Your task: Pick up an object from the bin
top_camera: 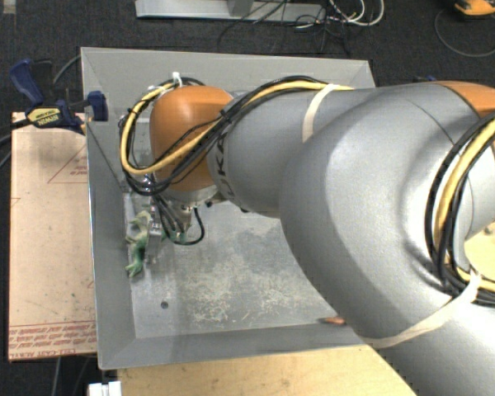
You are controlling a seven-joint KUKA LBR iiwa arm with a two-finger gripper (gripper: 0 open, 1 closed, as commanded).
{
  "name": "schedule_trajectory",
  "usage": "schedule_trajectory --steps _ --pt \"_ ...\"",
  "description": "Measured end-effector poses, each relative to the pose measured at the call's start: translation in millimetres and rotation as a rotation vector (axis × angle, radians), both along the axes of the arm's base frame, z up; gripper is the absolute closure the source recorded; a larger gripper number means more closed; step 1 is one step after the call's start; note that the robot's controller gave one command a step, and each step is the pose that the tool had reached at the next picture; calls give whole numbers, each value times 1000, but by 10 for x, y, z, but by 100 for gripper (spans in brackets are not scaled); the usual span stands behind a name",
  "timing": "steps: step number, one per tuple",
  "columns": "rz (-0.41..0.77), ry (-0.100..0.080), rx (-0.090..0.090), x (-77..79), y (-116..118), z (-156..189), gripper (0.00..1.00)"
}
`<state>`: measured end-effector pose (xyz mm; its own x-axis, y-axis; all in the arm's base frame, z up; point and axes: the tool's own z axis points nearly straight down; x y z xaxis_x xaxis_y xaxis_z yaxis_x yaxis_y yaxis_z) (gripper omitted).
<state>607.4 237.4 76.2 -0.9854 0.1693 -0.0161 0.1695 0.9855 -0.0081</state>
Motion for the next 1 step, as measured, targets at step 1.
schedule_trajectory --steps 1 --pt "-1 7 5 -28 20 145 100"
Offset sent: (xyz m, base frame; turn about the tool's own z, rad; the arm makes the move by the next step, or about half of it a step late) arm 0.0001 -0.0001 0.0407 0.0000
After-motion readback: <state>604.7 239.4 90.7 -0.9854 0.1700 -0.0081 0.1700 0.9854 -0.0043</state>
